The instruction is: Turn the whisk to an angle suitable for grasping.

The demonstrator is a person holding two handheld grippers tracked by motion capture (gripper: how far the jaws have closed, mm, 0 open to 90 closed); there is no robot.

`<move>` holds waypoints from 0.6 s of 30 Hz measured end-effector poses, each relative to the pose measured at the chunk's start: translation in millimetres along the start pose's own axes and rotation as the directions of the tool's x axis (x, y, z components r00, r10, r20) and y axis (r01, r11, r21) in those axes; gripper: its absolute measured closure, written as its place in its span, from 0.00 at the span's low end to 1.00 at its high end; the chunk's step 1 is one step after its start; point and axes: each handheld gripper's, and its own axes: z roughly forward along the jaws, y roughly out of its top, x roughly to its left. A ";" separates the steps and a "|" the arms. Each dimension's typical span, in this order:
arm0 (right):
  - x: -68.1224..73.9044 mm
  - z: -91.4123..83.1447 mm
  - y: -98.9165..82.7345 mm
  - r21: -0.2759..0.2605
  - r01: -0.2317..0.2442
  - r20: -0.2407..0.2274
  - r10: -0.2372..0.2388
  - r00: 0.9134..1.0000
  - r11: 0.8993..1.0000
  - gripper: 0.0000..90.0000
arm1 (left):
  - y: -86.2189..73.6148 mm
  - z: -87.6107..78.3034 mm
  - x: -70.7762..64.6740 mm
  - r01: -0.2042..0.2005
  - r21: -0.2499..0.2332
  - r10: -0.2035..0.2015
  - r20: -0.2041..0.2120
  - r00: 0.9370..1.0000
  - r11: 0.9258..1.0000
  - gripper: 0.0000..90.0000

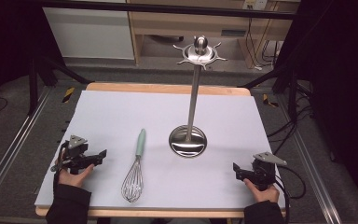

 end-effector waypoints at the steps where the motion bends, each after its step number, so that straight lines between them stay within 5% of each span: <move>1: 1.1 0.1 0.1 0.000 -0.004 0.002 0.004 1.000 1.000 0.10 | 0.8 -1.6 -0.9 0.003 -0.005 -0.003 0.003 1.000 1.000 0.21; 18: 4.5 -0.1 0.7 0.012 0.011 0.015 -0.011 1.000 1.000 0.09 | 17.7 -19.6 -30.1 -0.044 -0.048 0.047 0.056 0.997 0.998 0.26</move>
